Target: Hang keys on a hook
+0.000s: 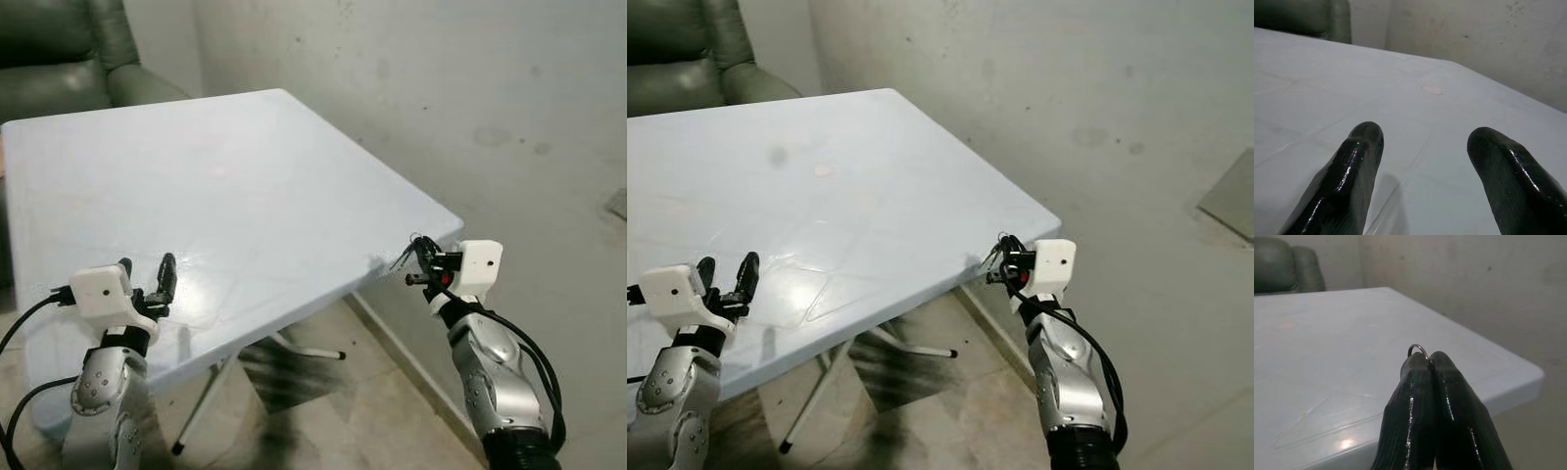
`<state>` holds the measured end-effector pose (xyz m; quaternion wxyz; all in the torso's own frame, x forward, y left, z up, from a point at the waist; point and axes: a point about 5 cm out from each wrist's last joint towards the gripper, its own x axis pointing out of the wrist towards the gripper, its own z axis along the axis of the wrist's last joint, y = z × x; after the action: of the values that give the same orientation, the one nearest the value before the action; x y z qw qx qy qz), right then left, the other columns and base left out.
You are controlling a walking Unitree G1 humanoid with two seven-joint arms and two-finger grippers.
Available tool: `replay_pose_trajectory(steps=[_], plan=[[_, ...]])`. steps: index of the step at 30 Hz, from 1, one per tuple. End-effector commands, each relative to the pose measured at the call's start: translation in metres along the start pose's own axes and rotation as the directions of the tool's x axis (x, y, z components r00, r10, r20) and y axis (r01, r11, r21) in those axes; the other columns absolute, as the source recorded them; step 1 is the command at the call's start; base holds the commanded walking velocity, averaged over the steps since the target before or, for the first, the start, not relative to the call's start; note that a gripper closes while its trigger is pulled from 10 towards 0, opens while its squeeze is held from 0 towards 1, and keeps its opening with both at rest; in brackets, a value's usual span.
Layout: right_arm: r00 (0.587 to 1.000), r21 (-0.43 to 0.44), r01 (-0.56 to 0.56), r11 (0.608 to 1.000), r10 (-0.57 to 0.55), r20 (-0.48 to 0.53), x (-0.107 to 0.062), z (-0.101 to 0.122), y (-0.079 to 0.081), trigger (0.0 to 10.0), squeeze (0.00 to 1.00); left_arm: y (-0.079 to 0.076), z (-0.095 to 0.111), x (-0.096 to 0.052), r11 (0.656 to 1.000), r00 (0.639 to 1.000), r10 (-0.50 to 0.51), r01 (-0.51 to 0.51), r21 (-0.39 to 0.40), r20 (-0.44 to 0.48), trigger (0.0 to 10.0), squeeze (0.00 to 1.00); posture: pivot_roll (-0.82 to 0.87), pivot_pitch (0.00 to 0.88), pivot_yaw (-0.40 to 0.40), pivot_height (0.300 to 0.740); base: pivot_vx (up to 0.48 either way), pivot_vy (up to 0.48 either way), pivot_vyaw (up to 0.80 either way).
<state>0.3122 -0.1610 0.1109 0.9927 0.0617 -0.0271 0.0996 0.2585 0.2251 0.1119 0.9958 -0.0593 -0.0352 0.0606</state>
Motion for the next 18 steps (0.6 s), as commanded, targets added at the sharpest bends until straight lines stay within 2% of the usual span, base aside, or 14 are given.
replay_pose_trajectory(steps=[1,13,18], plan=[[1.0,-0.013,0.015,1.0,-0.015,0.006,-0.0006,0.0033,-0.0066,10.0,0.0,-0.0069,-0.0016,0.003,1.0,1.0,-0.017,0.017,-0.009,-0.012,10.0,0.0,-0.07,0.0,-0.049,0.732,0.0,0.0,-0.77],[1.0,-0.018,0.008,1.0,-0.008,0.003,-0.0005,0.0031,-0.0068,10.0,0.0,-0.0053,-0.0025,0.0027,1.0,1.0,-0.016,0.016,-0.013,-0.024,10.0,0.0,-0.06,0.0,-0.052,0.732,0.0,0.0,-0.73],[1.0,-0.021,0.004,1.0,-0.004,0.006,-0.0006,0.0038,-0.0061,10.0,0.0,-0.0061,-0.0031,0.0023,0.999,0.999,-0.021,0.02,-0.028,-0.026,10.0,0.0,-0.06,0.0,-0.054,0.732,0.0,0.0,0.0]])
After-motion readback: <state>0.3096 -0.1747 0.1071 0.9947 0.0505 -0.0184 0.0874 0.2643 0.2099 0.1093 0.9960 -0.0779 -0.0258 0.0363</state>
